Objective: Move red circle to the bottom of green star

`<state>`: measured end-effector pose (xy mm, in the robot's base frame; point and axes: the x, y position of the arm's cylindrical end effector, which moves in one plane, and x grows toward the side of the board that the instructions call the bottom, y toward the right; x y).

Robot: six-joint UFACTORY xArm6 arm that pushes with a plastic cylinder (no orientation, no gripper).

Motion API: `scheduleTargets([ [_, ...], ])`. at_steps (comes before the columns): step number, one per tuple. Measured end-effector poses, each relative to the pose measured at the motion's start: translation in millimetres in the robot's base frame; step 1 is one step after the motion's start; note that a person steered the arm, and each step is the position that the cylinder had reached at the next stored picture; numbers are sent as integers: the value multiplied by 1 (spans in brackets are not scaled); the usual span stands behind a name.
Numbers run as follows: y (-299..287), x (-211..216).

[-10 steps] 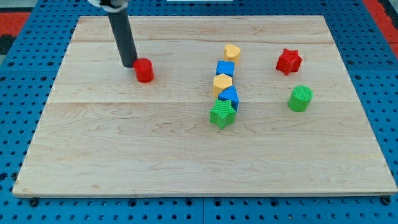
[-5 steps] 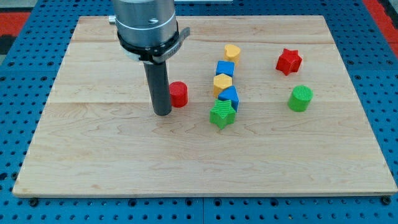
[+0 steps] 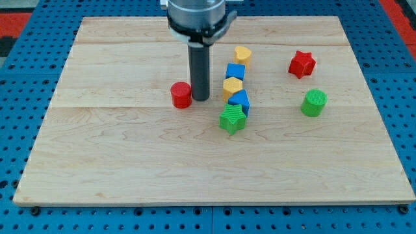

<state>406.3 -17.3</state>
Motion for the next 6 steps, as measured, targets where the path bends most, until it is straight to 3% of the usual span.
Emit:
scheduleTargets([
  [1,-25,-26],
  [3,-54,98],
  [4,-57,119],
  [5,-121,88],
  [6,-86,71],
])
